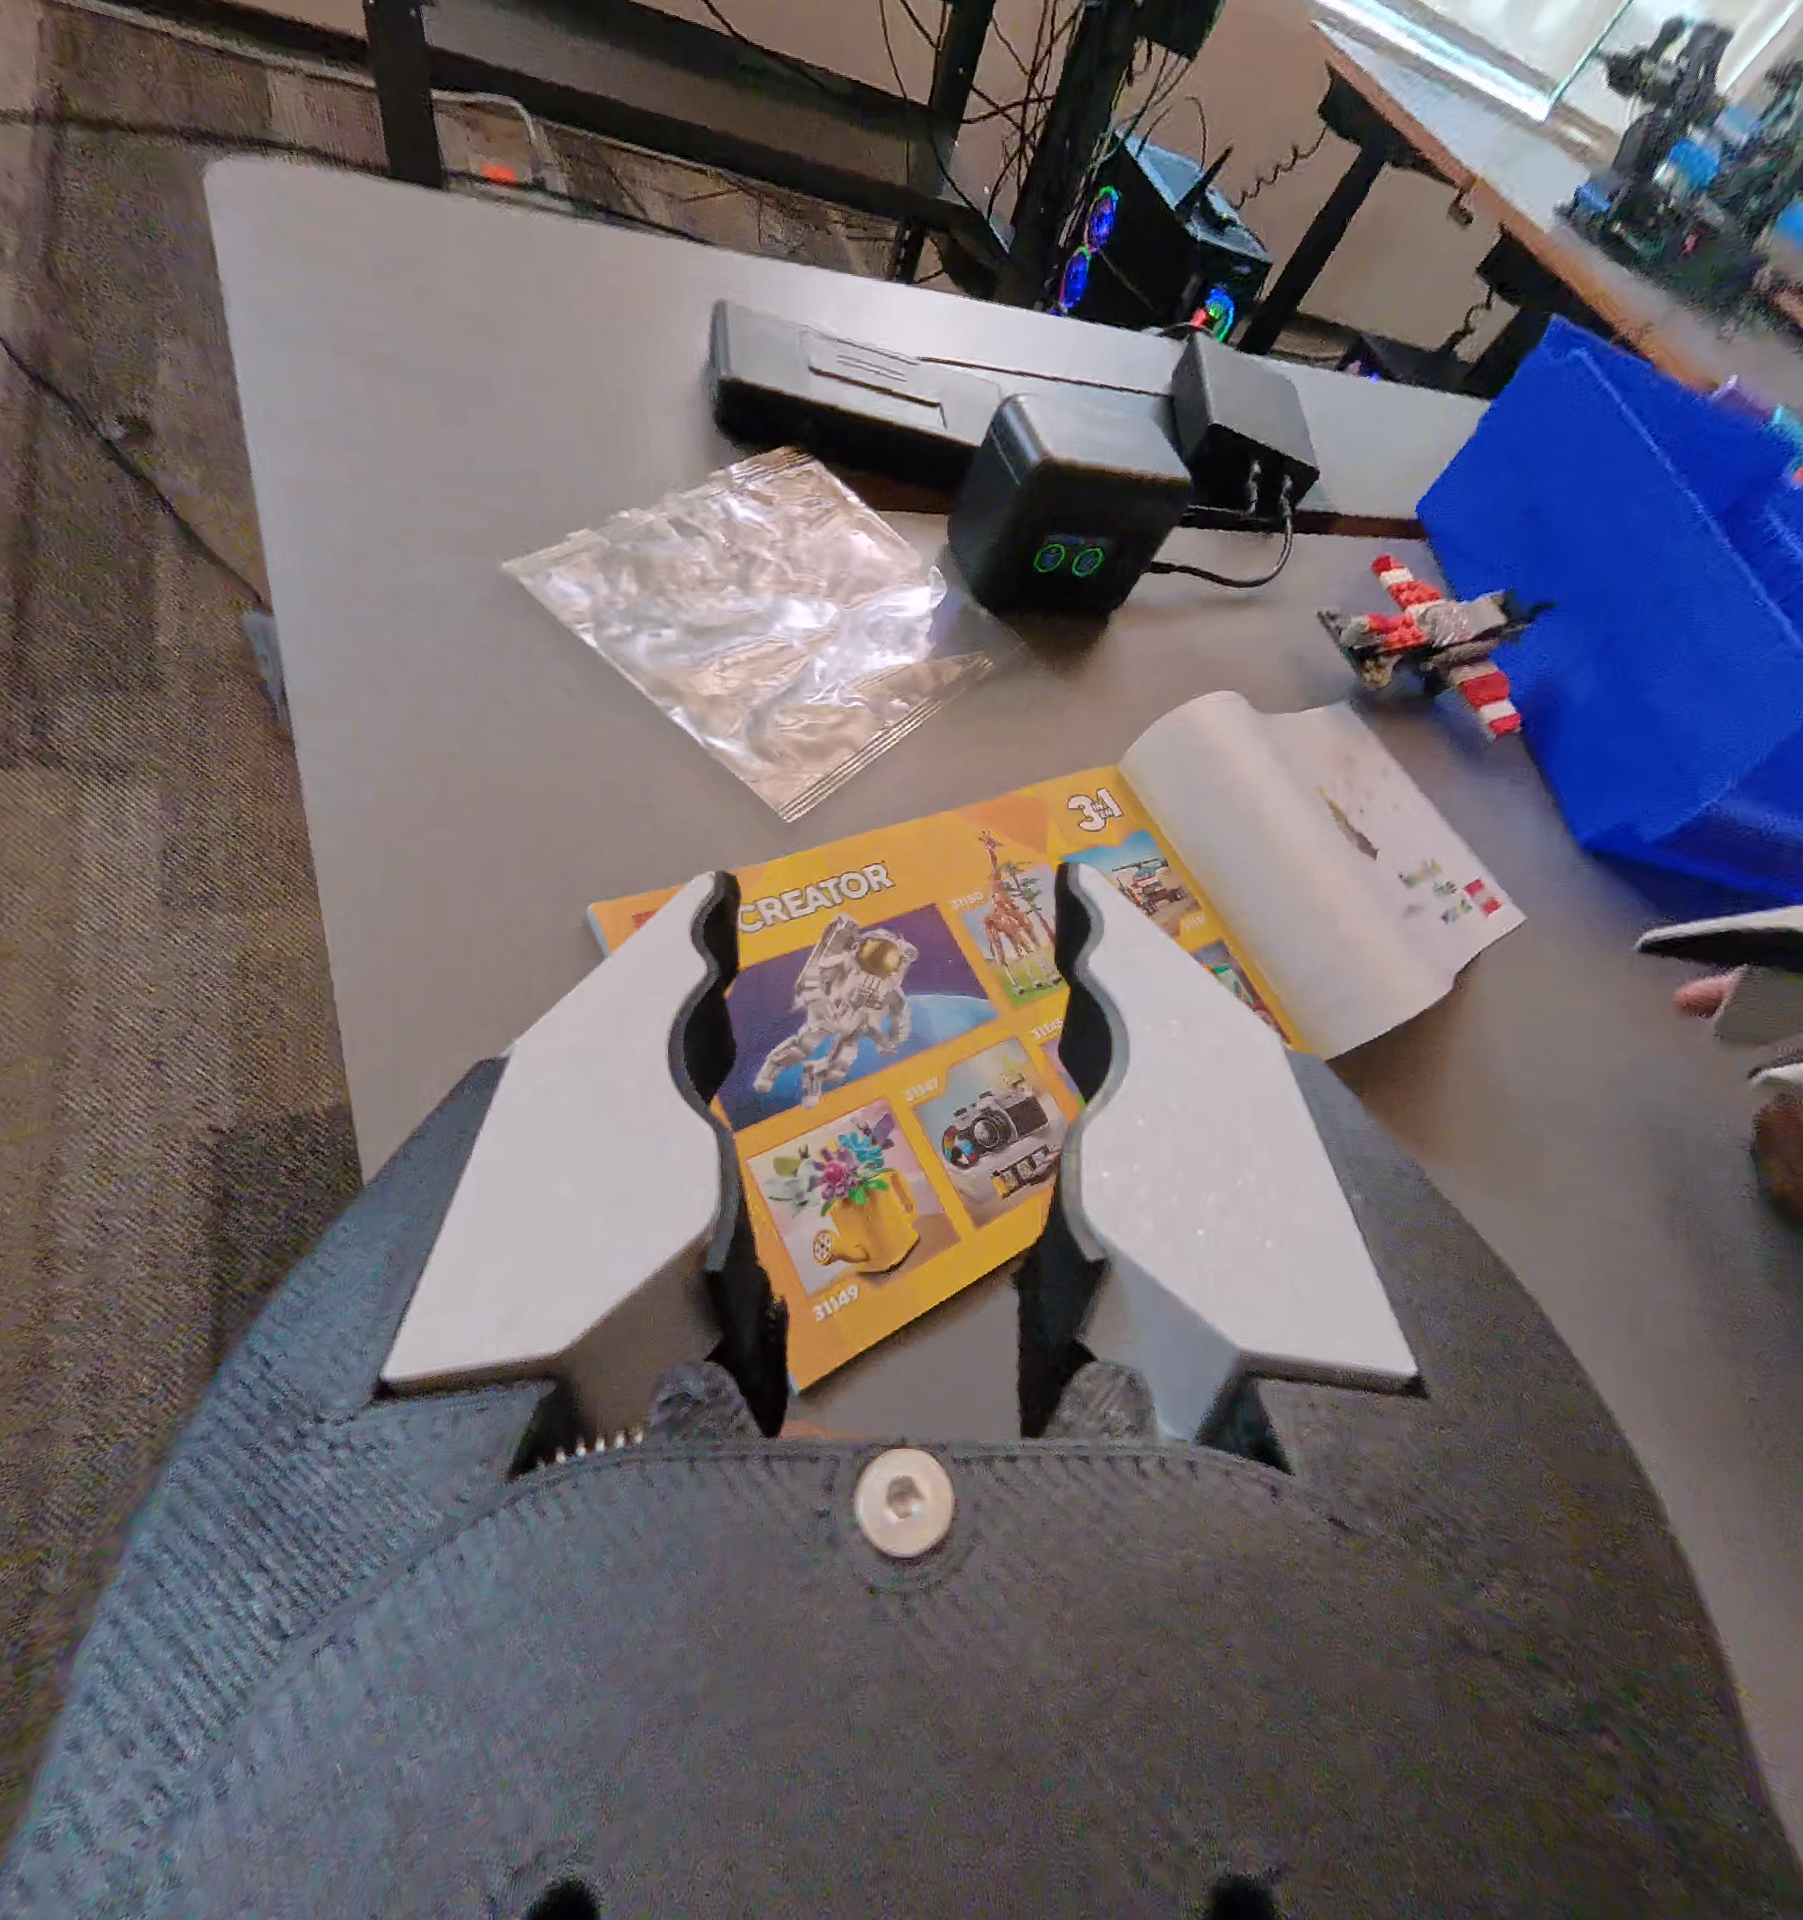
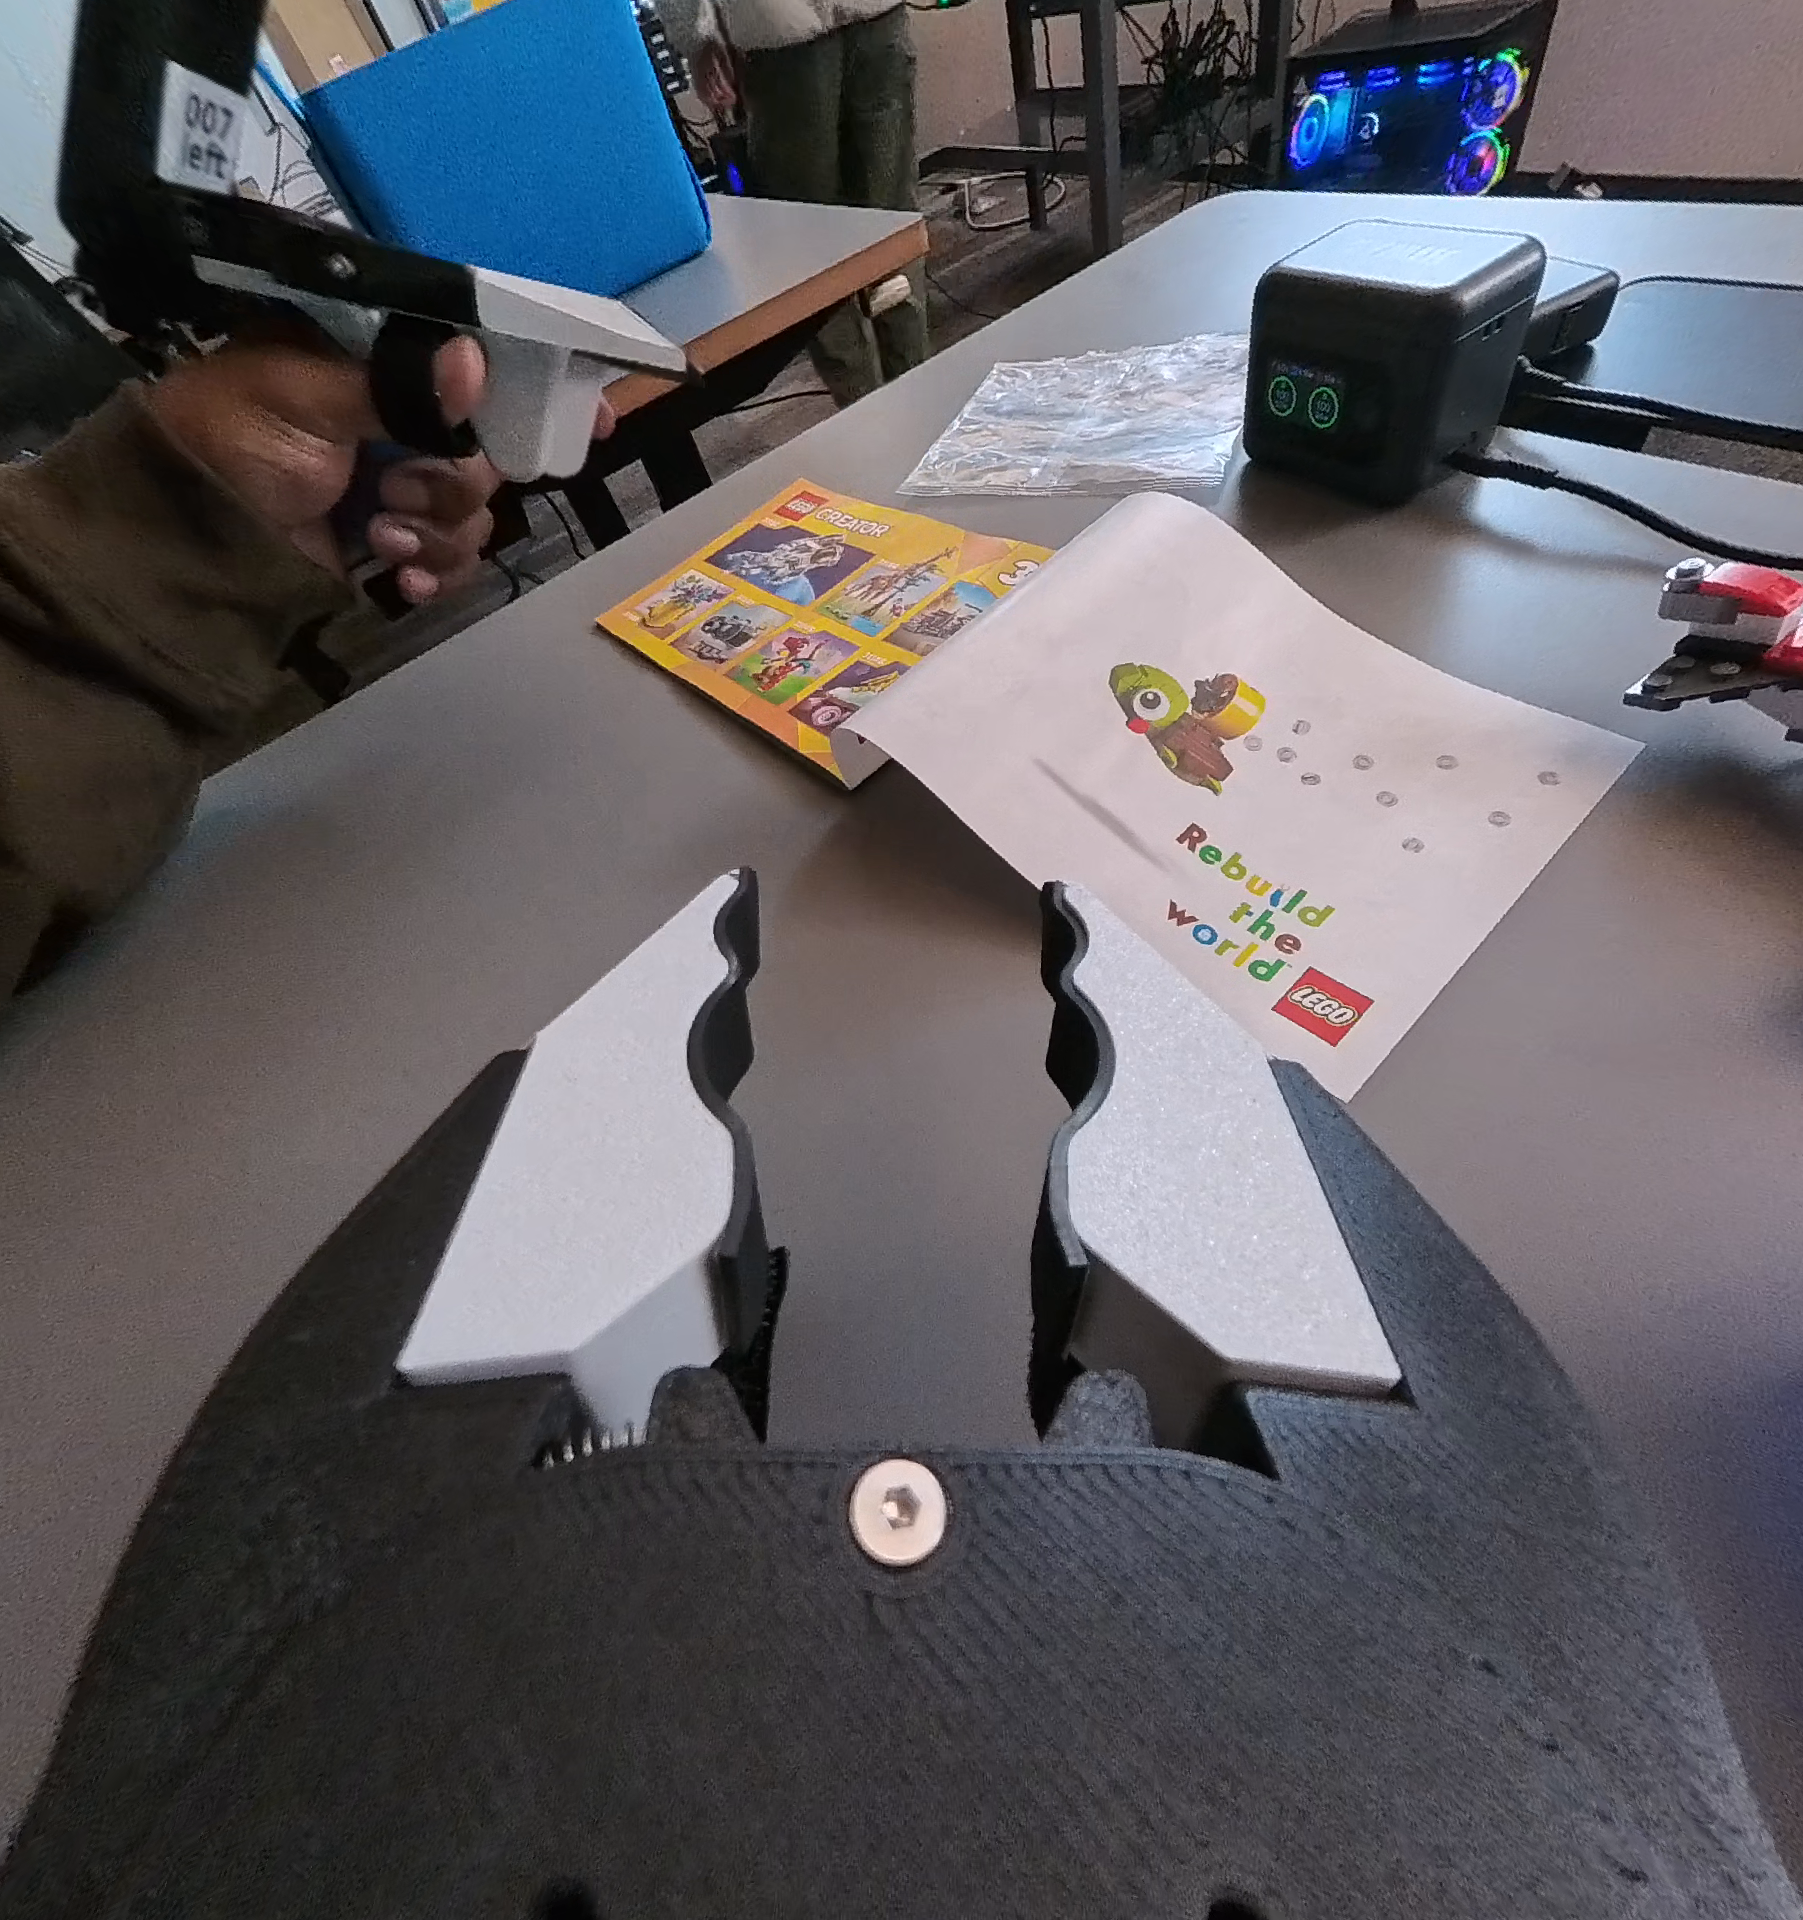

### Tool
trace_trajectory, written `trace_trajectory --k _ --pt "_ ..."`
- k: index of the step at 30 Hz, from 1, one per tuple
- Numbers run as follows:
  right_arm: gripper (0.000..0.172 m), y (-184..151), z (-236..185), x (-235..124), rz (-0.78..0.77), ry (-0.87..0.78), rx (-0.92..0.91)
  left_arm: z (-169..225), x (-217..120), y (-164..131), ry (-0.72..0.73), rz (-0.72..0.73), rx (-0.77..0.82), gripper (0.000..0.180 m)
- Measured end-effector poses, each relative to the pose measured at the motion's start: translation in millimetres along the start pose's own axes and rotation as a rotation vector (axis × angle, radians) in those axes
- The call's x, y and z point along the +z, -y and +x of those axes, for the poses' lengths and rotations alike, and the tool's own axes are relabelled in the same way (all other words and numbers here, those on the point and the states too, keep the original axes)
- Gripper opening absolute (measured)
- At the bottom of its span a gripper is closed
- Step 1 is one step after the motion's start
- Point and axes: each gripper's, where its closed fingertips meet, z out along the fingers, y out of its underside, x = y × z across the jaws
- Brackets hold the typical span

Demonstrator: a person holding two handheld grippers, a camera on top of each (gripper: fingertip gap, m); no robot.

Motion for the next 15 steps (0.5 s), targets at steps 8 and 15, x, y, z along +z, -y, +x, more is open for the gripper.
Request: trace_trajectory --k 8,15 --pt "0.055 0 0 0 -0.003 0.003 0.004 6 5 -5 -0.027 -0.024 -0.022 0.064" --pt "0.055 -1 0 0 -0.004 0.004 0.007 15 7 -5 -0.044 -0.021 -0.002 0.064"
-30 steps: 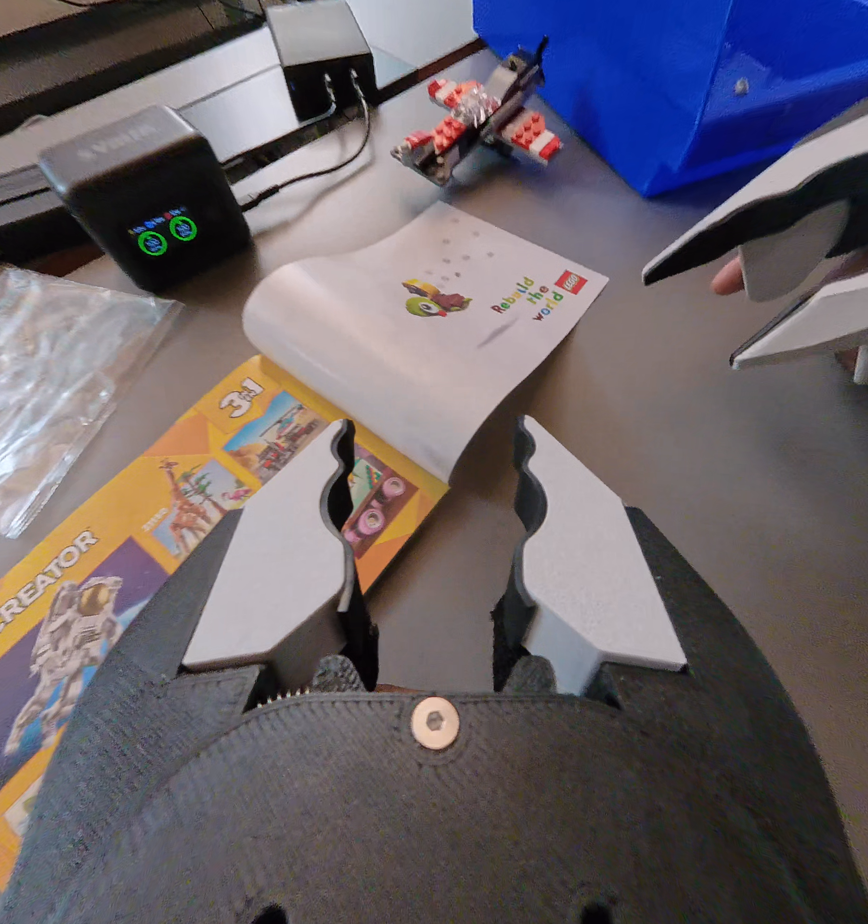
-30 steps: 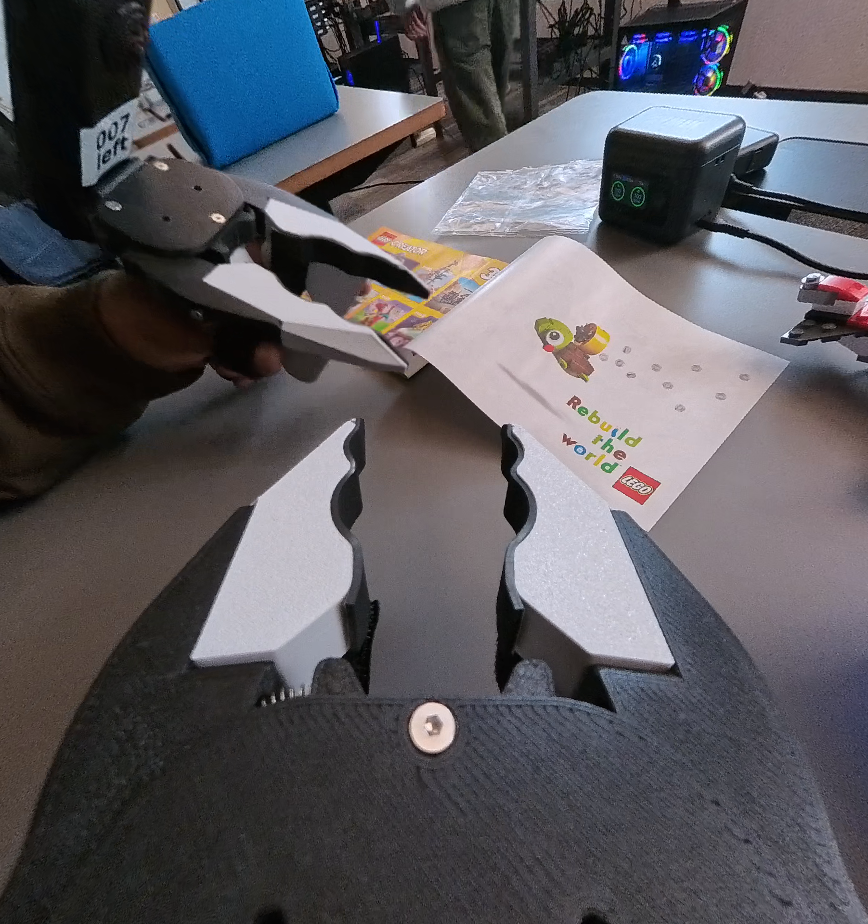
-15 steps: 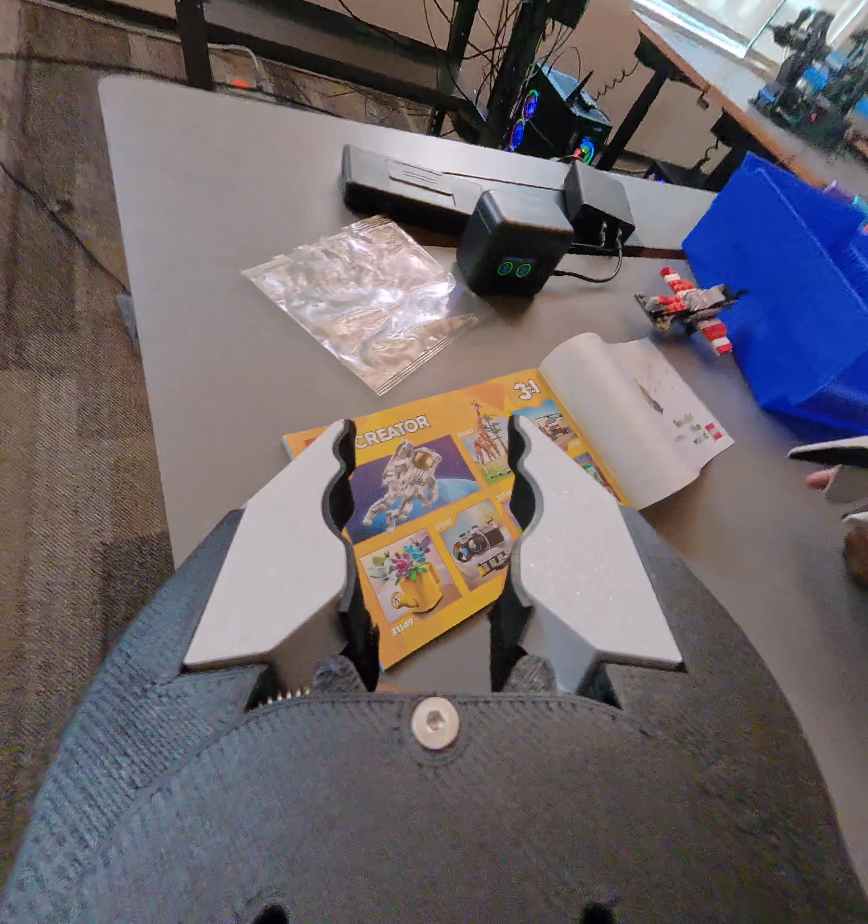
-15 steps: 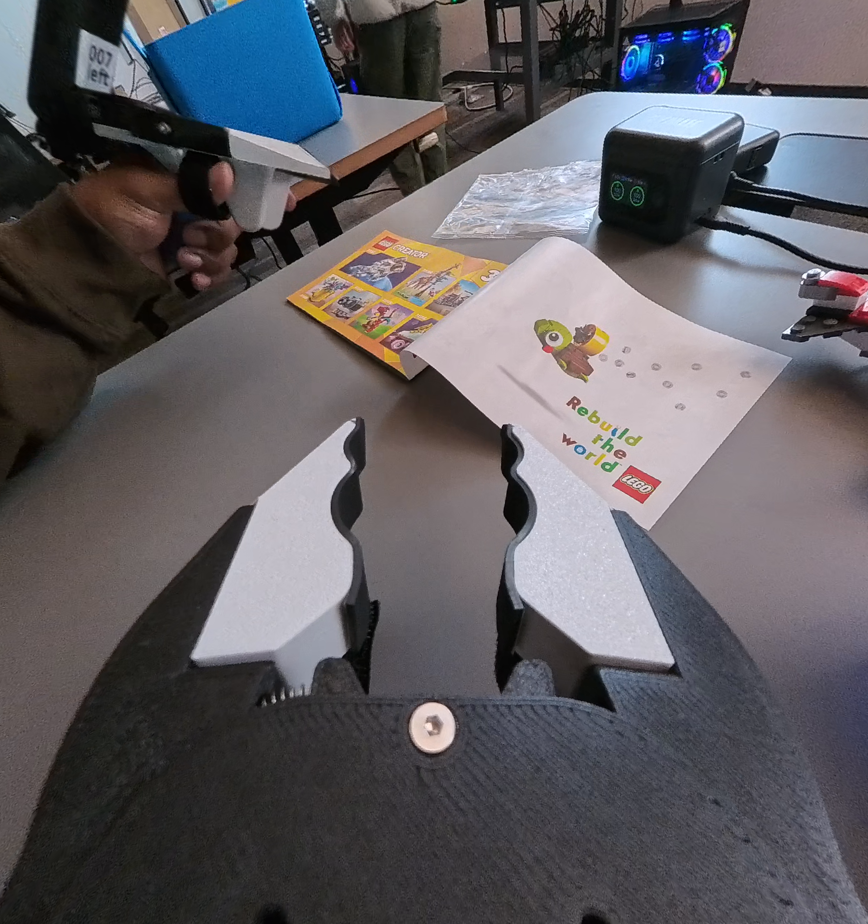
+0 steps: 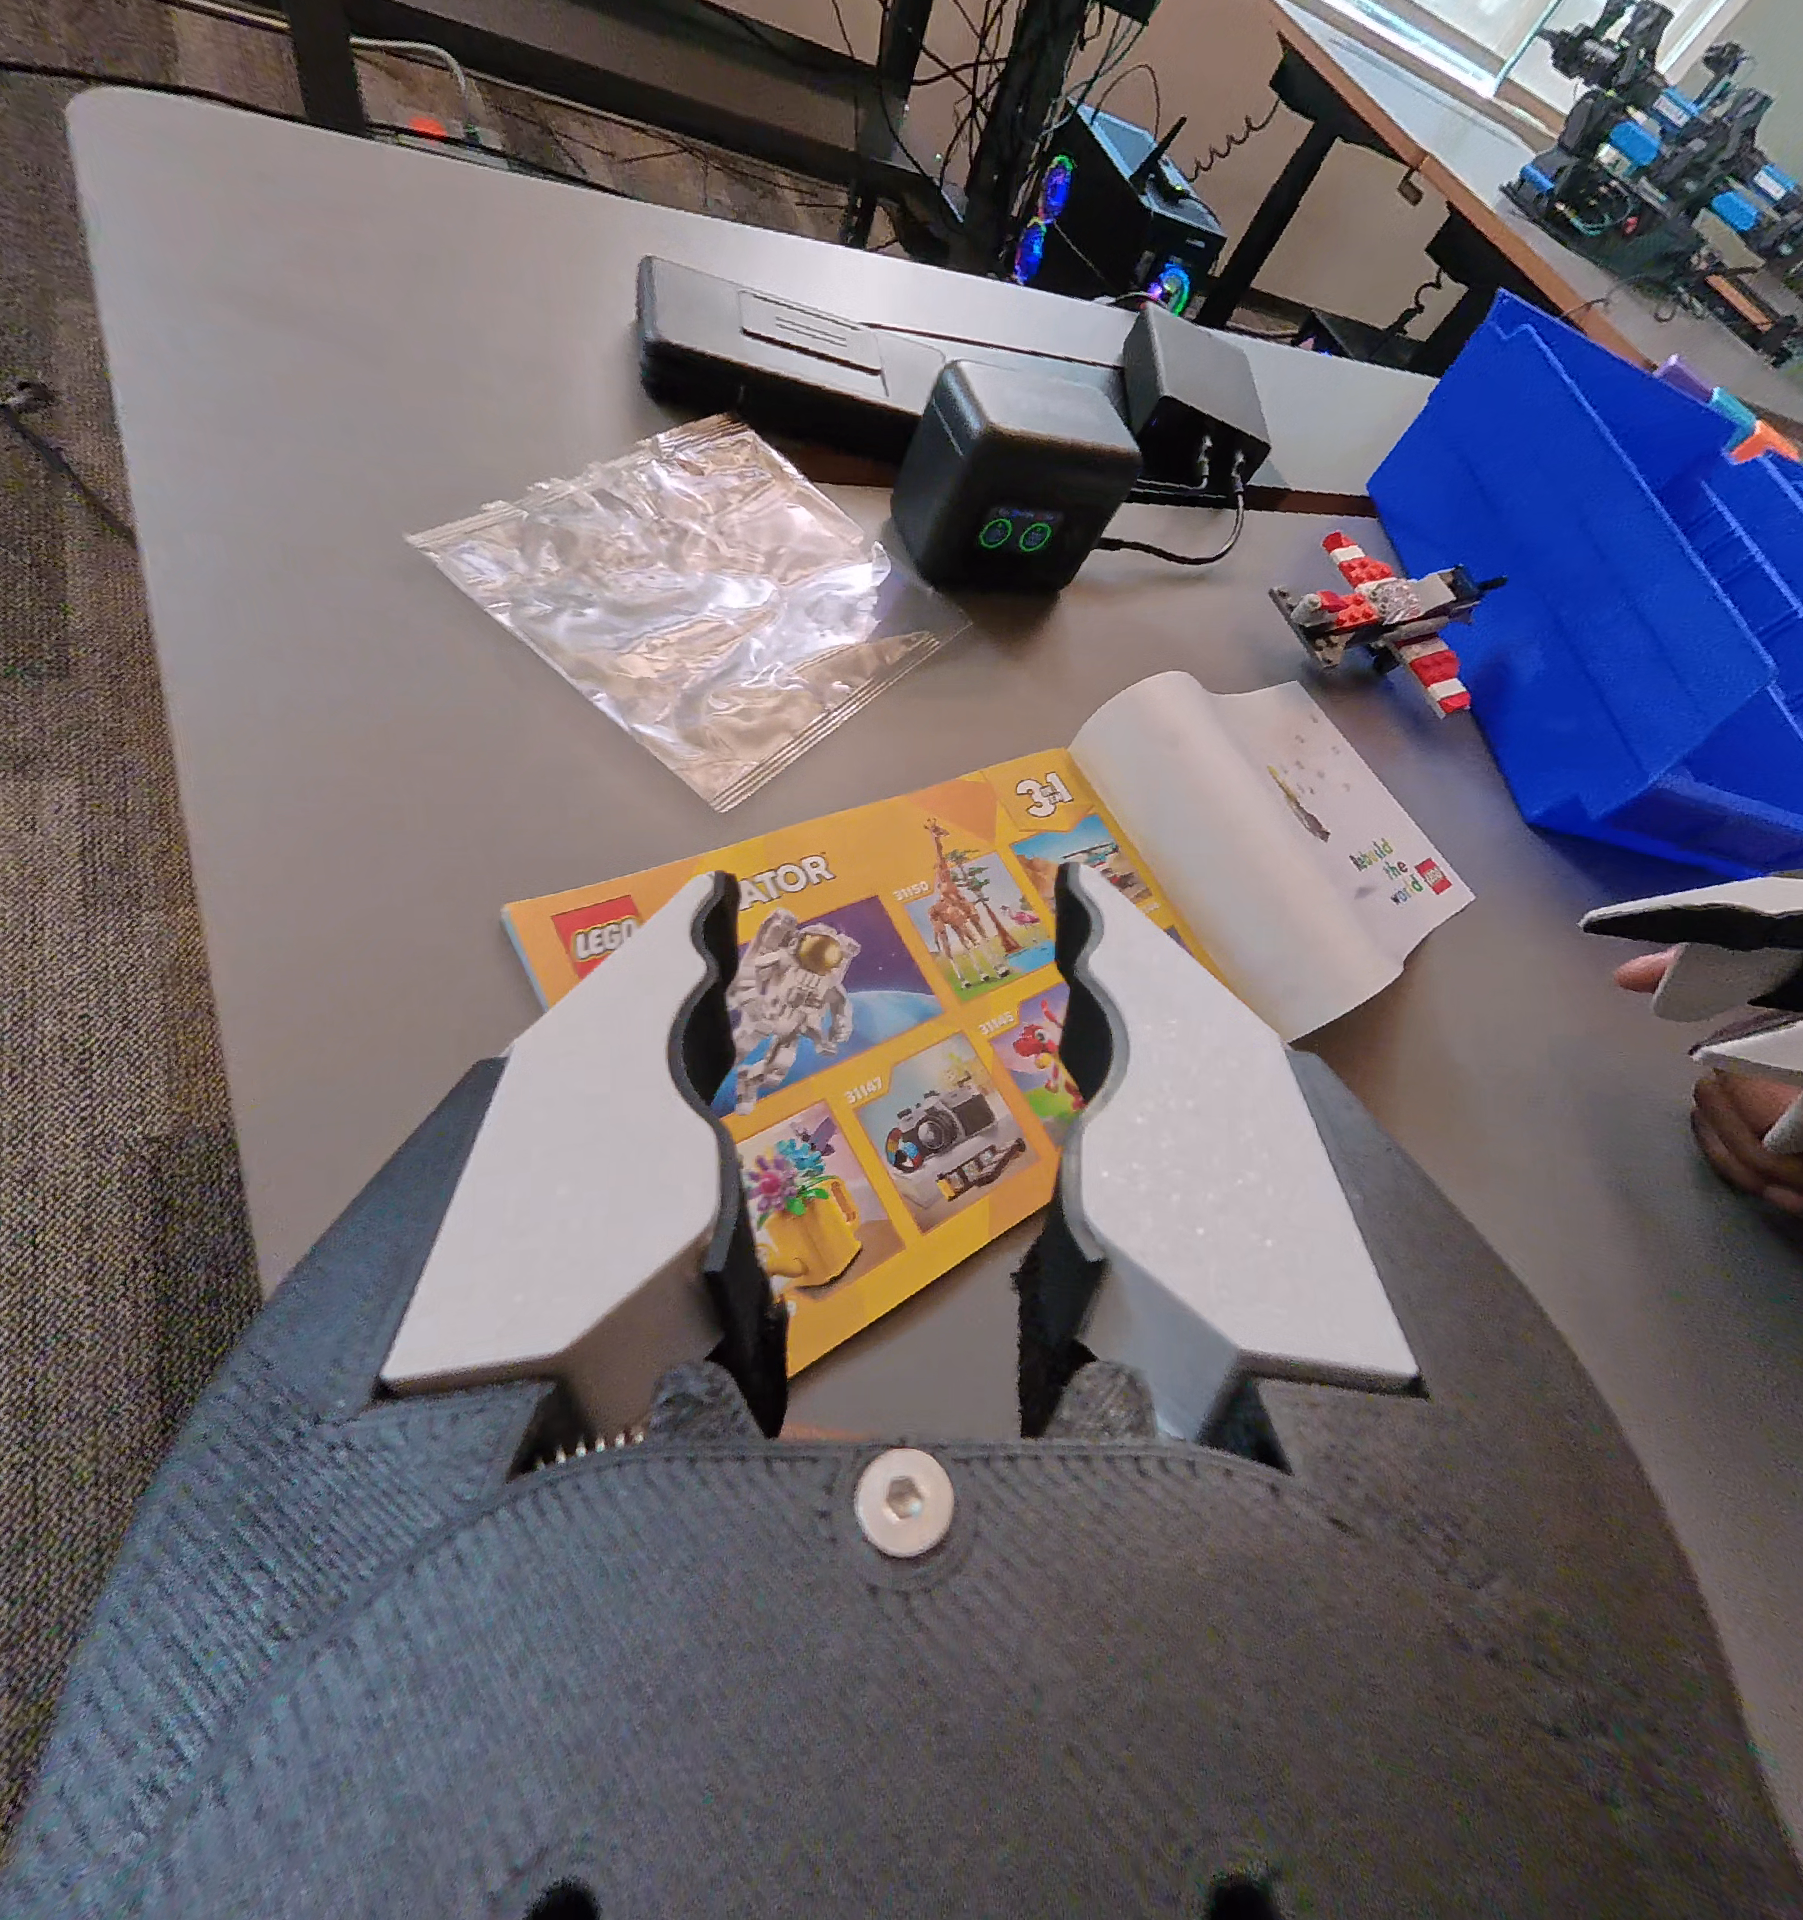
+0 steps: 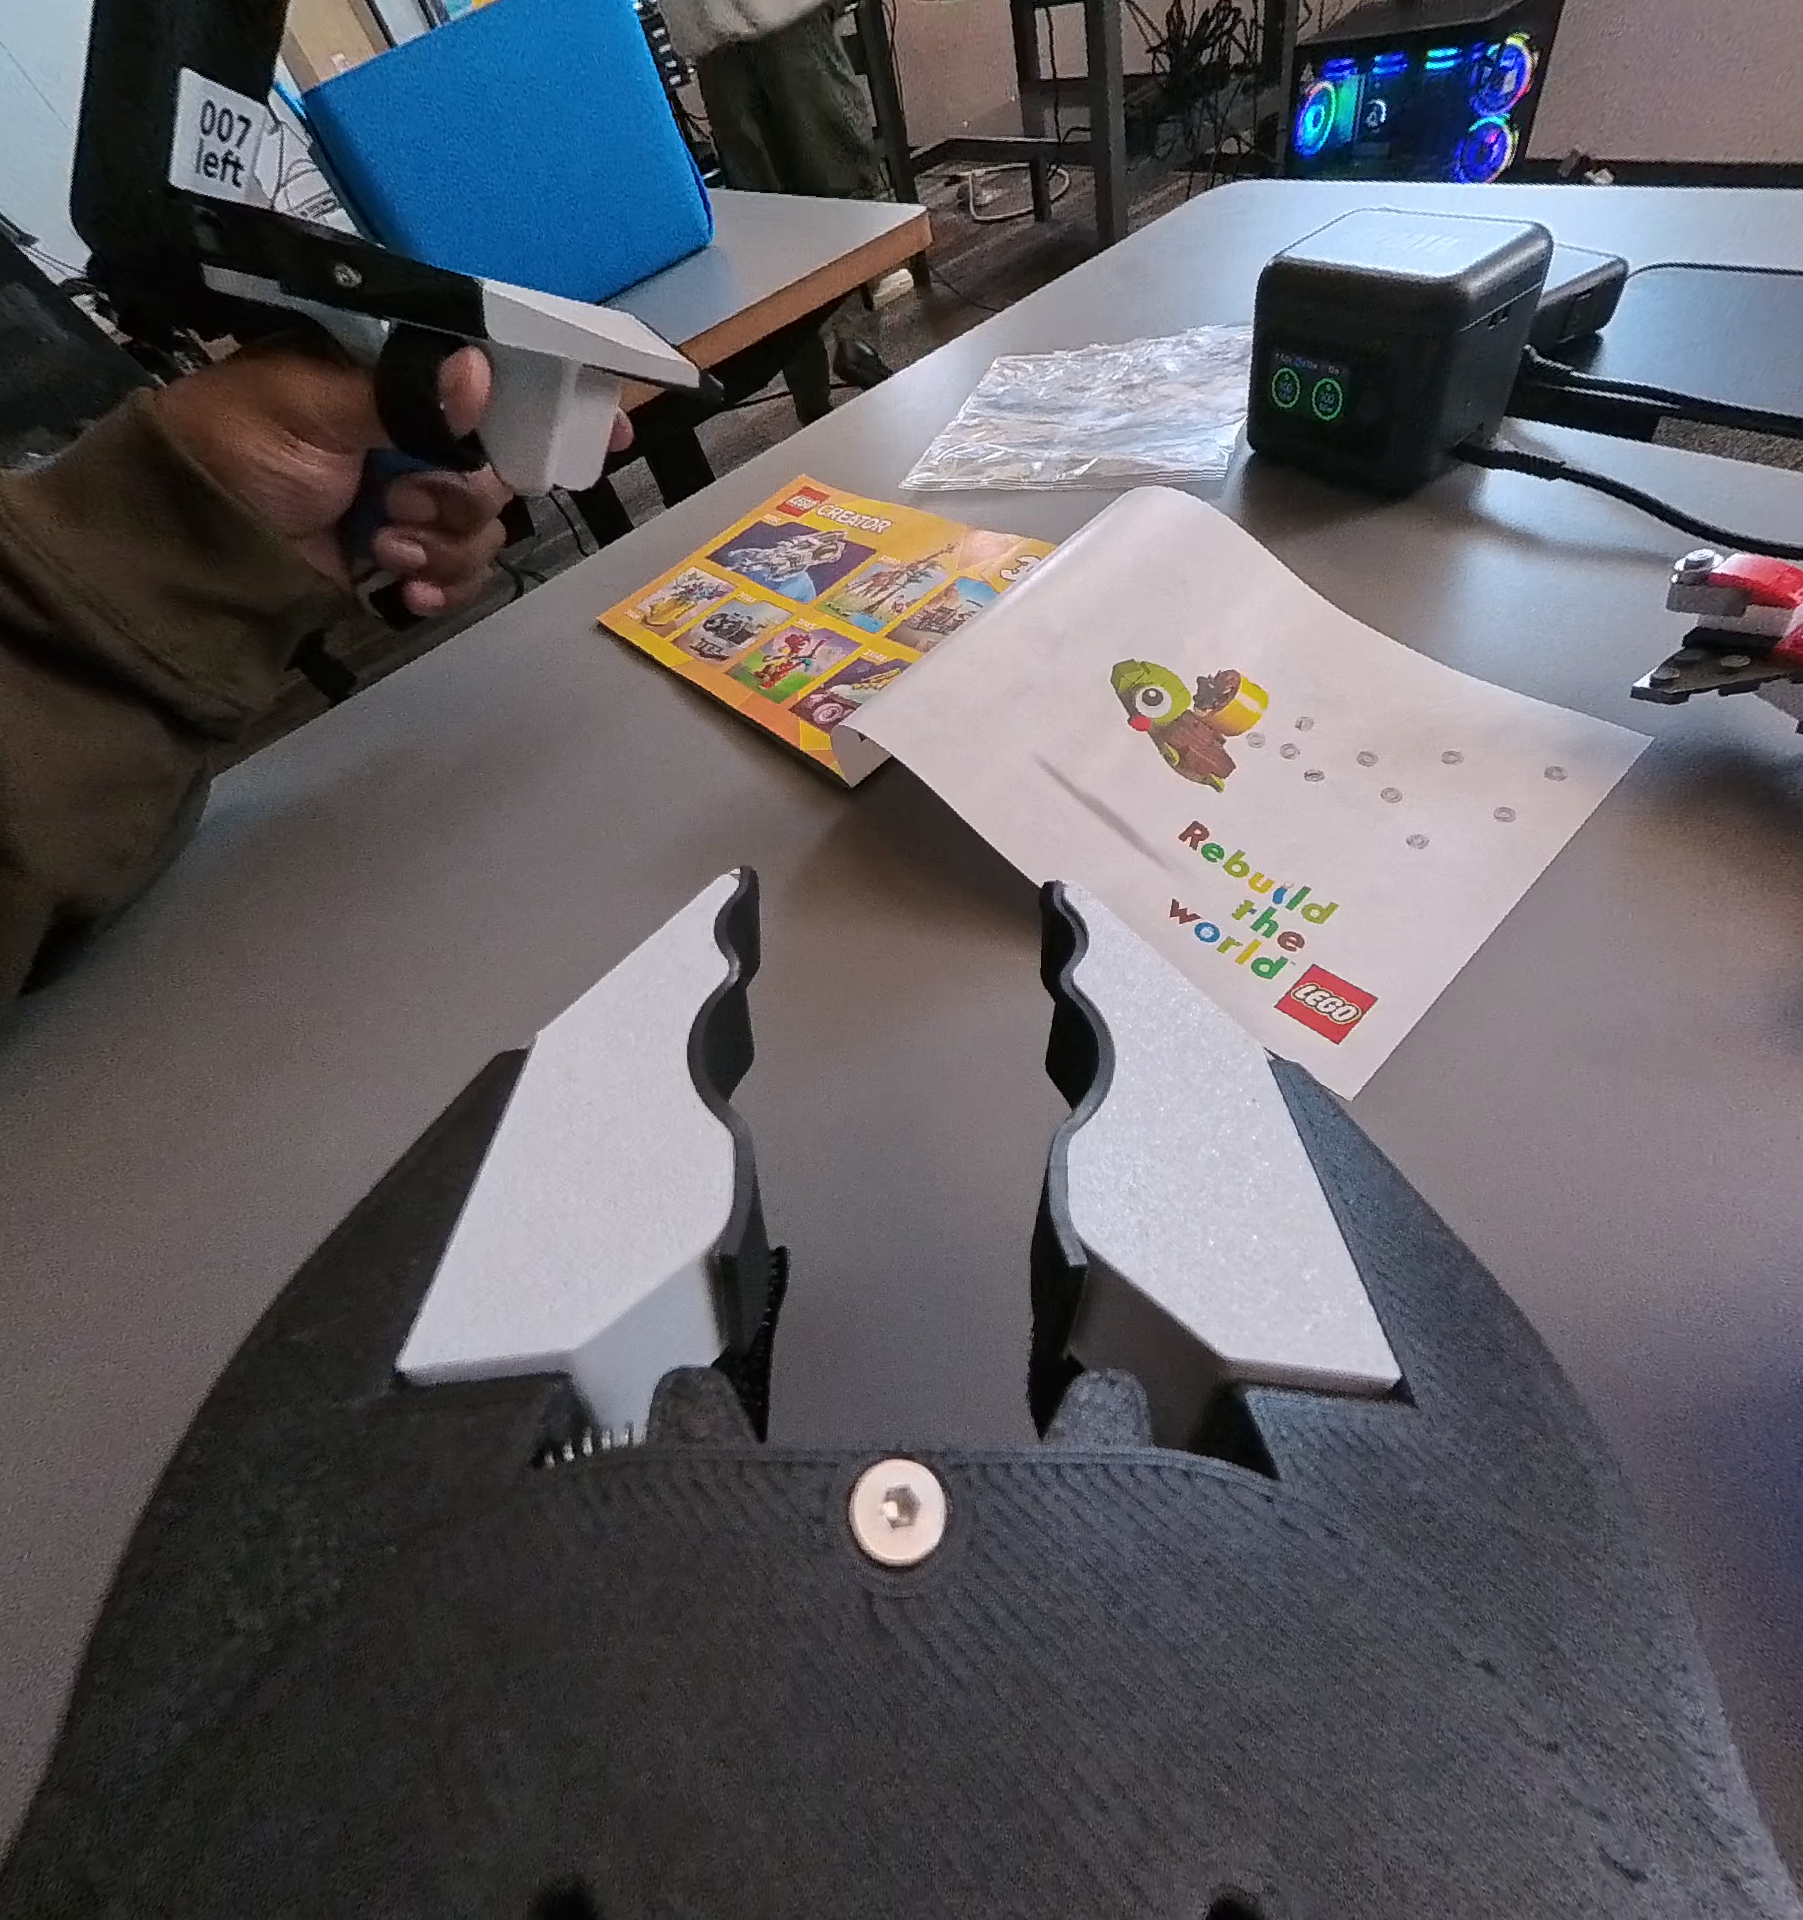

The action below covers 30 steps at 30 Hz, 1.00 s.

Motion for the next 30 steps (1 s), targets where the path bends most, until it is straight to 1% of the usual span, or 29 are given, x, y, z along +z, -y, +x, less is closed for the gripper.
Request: trace_trajectory --k 5,12,14,17,20,23,26,30 --pt "0.054 0 0 0 -0.001 0.000 0.001 19 11 -8 -0.029 -0.037 0.060 0.064" --pt "0.054 0 0 0 -0.003 -0.001 0.001 26 14 -10 -0.034 -0.046 0.085 0.064" --pt "0.054 -1 0 1 -0.004 -0.001 0.001 31 16 -11 -0.039 -0.044 0.115 0.064" --pt "0.054 -1 0 1 -0.006 -0.002 0.001 56 28 -21 -0.070 -0.073 0.231 0.068" --pt "0.054 0 1 1 -0.005 -0.003 0.002 90 44 -43 -0.124 -0.140 0.371 0.071" --pt "0.054 0 1 1 -0.004 -0.004 0.003 113 58 -59 -0.154 -0.174 0.456 0.073" --pt "0.054 -1 0 1 -0.006 -0.005 0.000 125 66 -69 -0.148 -0.191 0.515 0.073" --pt "0.054 -1 0 1 -0.007 -0.007 -0.003 128 75 -72 -0.084 -0.188 0.580 0.071"
